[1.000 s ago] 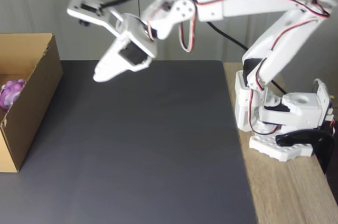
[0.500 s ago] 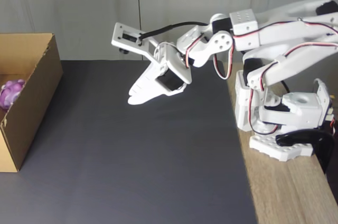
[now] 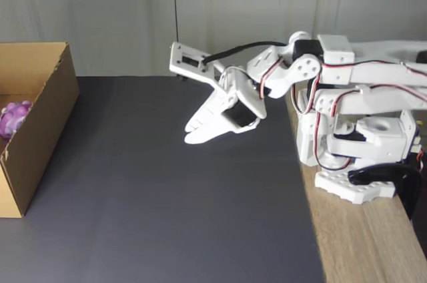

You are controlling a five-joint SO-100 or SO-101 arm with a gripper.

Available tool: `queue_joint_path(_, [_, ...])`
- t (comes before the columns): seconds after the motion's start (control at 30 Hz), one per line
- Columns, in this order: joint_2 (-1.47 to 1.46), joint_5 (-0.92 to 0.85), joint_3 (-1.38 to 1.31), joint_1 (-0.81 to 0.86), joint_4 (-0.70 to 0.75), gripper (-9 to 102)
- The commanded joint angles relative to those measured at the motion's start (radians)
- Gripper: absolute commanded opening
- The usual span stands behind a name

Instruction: Grasp a ball and put it in the box.

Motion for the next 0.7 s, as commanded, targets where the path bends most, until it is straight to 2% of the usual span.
queue_joint_path(0.0, [0.02,-0.011,0.002,-0.002,0.032,9])
queue_joint_path(0.1, [0.021,-0.014,0.015,0.006,0.023,8])
queue_joint_path(0.23, [0.021,-0.018,0.018,0.026,0.083,7])
queue_joint_path(0.43, [0.023,-0.025,0.018,0.038,0.264,6])
queue_joint_path(0.67, [0.023,-0.077,0.02,0.012,0.41,6])
